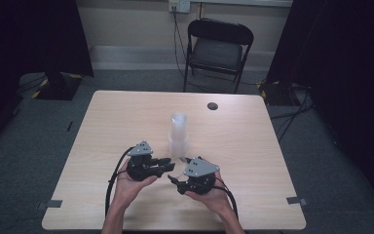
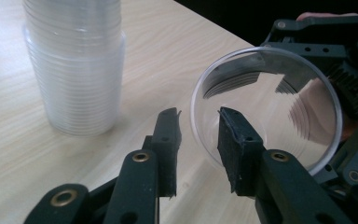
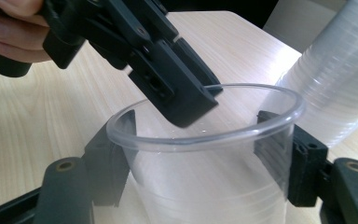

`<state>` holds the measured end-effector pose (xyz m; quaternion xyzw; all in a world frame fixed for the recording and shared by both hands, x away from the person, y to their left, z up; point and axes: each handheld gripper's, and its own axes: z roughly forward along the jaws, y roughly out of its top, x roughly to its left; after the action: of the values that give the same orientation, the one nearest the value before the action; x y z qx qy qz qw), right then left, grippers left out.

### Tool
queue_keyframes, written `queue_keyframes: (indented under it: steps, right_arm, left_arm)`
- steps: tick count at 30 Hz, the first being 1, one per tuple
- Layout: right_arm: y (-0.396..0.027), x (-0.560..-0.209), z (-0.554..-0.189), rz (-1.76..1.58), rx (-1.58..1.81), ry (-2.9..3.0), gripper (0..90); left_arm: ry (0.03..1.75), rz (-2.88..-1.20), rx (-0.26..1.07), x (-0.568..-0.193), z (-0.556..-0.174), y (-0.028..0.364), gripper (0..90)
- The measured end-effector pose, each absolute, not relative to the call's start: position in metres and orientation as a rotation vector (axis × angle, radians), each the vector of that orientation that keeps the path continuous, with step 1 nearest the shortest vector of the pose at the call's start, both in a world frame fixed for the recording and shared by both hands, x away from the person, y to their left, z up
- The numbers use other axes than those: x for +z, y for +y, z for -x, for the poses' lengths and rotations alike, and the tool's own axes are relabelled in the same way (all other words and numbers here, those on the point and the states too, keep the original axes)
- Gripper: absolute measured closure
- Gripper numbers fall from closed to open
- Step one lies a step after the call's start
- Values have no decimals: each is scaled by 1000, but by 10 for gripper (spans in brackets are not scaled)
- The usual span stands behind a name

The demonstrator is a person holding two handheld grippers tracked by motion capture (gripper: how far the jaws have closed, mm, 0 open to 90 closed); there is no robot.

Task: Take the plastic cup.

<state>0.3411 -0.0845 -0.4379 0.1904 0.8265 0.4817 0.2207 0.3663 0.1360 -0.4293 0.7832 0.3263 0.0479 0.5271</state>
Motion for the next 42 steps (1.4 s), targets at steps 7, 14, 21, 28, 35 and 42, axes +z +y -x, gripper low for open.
queue_keyframes:
  steps: [7,14,21,28,35,42]
  right_arm:
    - [-90,-439,-343,-567,1360,2275,295]
    - [-95,-439,-346,-615,1382,2261,294]
    - [-103,-437,-350,-667,1410,2239,295]
    - [-112,-437,-353,-716,1430,2216,296]
    - [-122,-438,-357,-797,1472,2176,299]
    - [-134,-436,-364,-882,1488,2125,303]
  left_arm:
    - [788,-1832,124,-429,-365,138,664]
    - [788,-1793,163,-428,-362,142,625]
    - [807,-1773,193,-427,-361,147,604]
    - [827,-1742,230,-430,-357,152,557]
    - [849,-1721,315,-434,-350,157,480]
    - [867,-1698,371,-437,-343,164,427]
